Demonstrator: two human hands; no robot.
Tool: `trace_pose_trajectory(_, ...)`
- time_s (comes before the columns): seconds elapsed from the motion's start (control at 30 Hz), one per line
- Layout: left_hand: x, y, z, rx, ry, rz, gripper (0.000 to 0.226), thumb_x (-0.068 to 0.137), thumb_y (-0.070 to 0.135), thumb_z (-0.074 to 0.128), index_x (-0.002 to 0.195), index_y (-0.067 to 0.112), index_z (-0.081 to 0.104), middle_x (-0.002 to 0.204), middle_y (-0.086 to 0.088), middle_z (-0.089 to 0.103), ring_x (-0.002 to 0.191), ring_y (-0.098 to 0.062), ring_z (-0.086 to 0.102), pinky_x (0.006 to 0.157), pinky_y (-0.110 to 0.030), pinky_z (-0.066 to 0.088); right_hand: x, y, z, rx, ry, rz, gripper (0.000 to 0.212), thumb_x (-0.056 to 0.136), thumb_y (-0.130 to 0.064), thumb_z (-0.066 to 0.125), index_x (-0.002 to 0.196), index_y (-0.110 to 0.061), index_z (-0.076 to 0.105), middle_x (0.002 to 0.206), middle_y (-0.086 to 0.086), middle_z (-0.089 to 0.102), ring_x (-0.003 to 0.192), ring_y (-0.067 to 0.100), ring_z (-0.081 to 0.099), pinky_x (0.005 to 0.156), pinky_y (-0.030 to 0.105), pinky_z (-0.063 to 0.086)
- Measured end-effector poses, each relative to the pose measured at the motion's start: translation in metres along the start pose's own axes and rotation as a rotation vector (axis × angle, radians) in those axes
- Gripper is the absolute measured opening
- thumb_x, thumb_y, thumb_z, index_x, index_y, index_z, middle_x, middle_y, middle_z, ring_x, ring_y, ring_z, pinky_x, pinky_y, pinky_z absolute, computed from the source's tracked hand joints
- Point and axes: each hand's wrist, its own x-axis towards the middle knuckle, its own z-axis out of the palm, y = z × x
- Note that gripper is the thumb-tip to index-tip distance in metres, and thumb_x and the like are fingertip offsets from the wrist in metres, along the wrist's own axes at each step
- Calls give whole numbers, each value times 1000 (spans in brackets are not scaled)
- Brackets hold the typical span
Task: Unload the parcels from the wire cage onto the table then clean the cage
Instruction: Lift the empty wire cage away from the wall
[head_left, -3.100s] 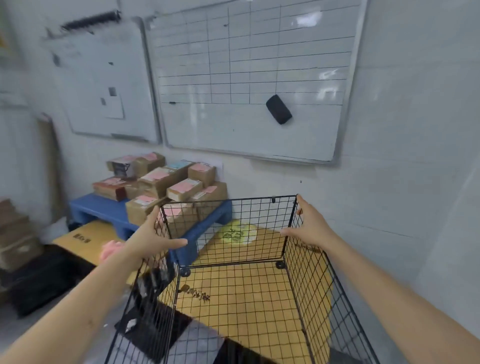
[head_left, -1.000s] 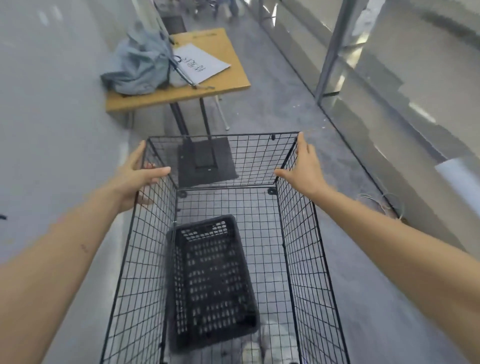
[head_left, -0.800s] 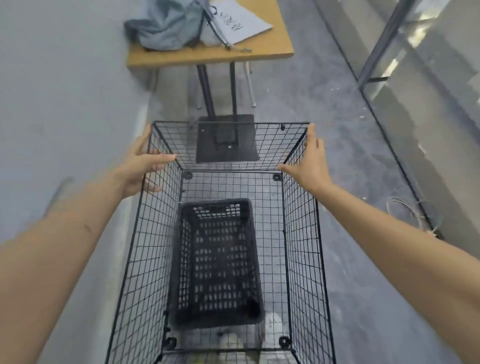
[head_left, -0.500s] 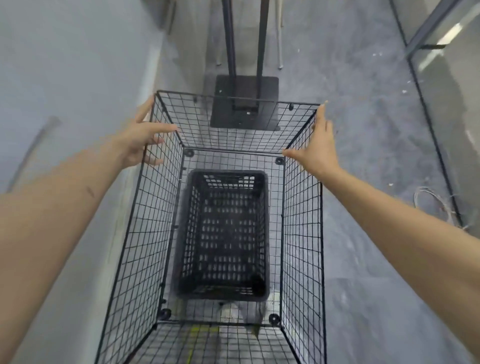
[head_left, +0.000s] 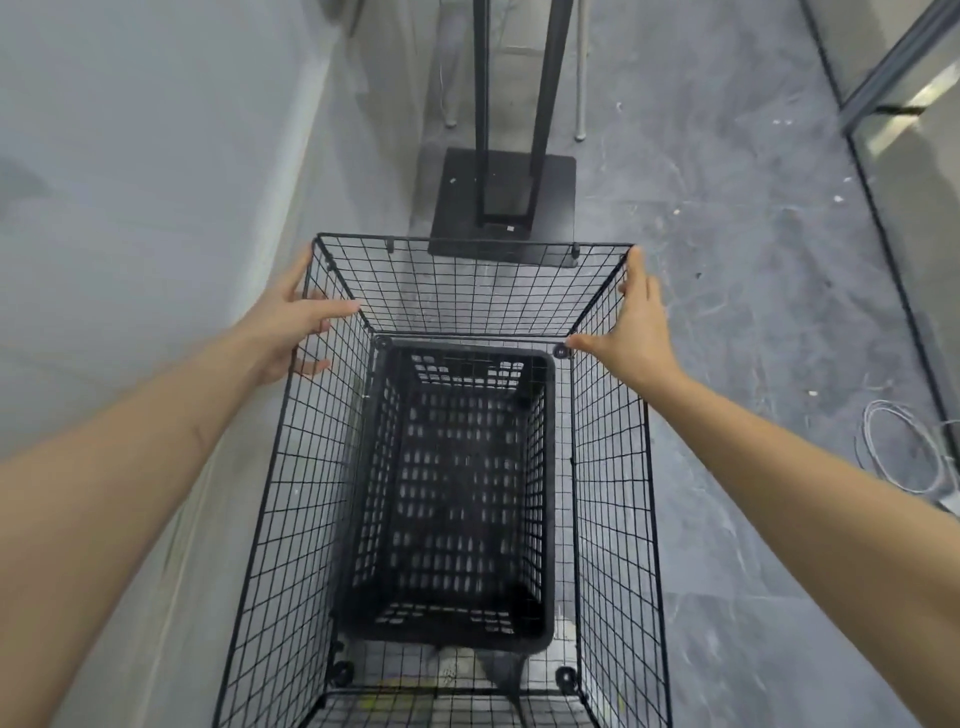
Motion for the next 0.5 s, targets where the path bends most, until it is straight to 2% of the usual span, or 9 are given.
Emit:
trace_pose_trajectory(0.2,22,-17,4,2,14,-23,92,77,19,76,140,59,22,143,-5,39,112,-22,48,84,-50,50,14,13,21,7,5,-5,121,71,-17,85,154,-20,-2,145,8,30,132,22,38,106,36,37)
trace_pose_trajectory(0.5,45,-19,10,97,18,-39,94,79,16,73,145,52,17,148,-7,33,118,-27,46,76,-45,53,23,20,32,4,-23,23,117,73,-17,83,154,-17,-1,148,8,28,134,22,36,104,31,35)
